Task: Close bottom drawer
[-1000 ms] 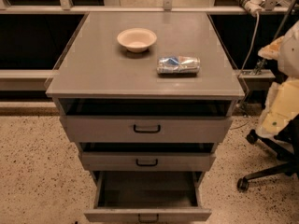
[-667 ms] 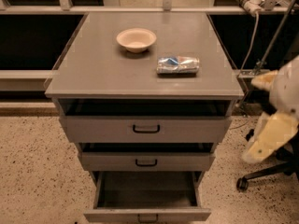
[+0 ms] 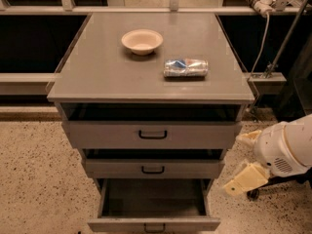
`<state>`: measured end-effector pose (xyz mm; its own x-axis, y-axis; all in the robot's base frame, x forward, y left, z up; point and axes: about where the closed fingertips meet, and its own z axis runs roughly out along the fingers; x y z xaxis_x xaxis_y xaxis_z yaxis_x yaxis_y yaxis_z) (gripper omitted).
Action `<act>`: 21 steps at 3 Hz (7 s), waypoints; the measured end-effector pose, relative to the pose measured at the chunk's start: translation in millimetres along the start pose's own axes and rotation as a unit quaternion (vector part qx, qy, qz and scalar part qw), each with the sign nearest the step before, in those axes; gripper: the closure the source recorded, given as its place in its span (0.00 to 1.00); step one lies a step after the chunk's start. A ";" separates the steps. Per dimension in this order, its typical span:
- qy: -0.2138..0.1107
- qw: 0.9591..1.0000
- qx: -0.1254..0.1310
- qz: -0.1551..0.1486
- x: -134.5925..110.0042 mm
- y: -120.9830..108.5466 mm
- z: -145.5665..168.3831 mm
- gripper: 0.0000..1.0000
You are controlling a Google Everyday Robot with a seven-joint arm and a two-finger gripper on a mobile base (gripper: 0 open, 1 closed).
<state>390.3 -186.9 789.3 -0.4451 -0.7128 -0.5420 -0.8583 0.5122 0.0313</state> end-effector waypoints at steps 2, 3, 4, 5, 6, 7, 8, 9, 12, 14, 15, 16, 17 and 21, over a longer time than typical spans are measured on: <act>0.002 1.000 0.001 -0.002 0.0 -0.1 -0.5 0.65; -0.015 1.000 -0.002 0.001 5.9 2.3 3.7 0.88; -0.072 0.996 -0.023 0.054 46.6 7.1 47.5 1.00; -0.105 0.981 -0.040 0.156 108.6 -4.1 120.2 1.00; -0.140 0.964 -0.048 0.220 144.1 -23.6 179.8 1.00; -0.162 0.947 -0.080 0.265 172.5 -35.3 237.3 1.00; -0.166 0.937 -0.110 0.289 186.6 -19.5 270.3 1.00; -0.166 0.936 -0.110 0.289 186.6 -19.5 270.4 1.00; -0.142 0.872 -0.146 0.444 323.2 -7.5 393.9 1.00; -0.182 0.871 -0.146 0.432 334.0 -14.8 409.9 1.00; -0.217 0.873 -0.145 0.412 343.3 -33.0 431.6 1.00; -0.232 0.875 -0.140 0.401 344.9 -52.9 446.9 1.00; -0.225 0.882 -0.137 0.391 340.4 -67.2 465.5 1.00; -0.203 0.887 -0.188 0.370 344.0 -72.8 560.0 1.00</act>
Offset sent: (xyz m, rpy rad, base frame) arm 0.0000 -0.0003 0.0004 -0.0046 -0.0016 0.0017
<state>442.6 -201.0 130.3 -0.8583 0.0224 -0.5127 -0.4289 0.5172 0.7407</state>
